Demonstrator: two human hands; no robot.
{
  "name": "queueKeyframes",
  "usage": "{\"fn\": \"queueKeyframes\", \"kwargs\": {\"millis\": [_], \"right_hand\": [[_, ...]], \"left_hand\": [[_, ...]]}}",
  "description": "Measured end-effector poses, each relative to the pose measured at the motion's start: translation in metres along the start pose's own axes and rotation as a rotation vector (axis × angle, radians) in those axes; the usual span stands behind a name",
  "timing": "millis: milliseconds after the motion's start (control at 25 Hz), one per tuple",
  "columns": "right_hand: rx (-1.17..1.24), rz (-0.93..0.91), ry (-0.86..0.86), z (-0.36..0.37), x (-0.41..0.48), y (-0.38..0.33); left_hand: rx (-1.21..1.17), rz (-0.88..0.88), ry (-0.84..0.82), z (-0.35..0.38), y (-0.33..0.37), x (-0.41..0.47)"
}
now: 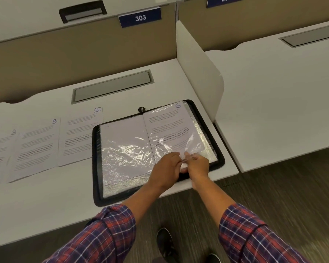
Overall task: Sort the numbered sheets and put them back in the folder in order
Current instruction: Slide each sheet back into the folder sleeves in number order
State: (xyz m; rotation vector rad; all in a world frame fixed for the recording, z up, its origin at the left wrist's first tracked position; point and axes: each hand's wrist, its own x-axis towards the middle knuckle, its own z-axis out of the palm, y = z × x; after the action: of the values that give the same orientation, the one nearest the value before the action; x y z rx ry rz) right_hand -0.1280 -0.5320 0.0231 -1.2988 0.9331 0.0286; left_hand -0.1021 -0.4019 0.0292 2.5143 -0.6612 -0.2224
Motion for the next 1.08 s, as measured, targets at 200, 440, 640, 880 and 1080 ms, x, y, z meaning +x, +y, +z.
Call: {"fn": "queueKeyframes", "kwargs": {"millis": [200,440,640,880,1080], "right_hand": [[-0.073,-0.164,0.338,-0.027,-0.016,0.010],[-0.342,-0.129,0.282,-0.035,0.010,-0.015],[-0.243,-0.275,0.290,-0.025,0.004,-0.026],[-0.281,-0.671,0.091,0.025,-0.048,-0.038],[-0.527,-0.888,-0.157,0.072,-0.079,-0.026]], "left_hand": [[-0.011,0.017,0.026,-0.003,0.004,0.000],[-0.023,0.030,0.009,0.001,0.000,0.002],[-0.207,-0.091,-0.020,-0.005,-0.002,0.003],[-0.807,-0.447,0.094,-0.078,0.006,0.041],[-0.896,-0.562,0.073,-0.135,-0.020,0.048]]}}
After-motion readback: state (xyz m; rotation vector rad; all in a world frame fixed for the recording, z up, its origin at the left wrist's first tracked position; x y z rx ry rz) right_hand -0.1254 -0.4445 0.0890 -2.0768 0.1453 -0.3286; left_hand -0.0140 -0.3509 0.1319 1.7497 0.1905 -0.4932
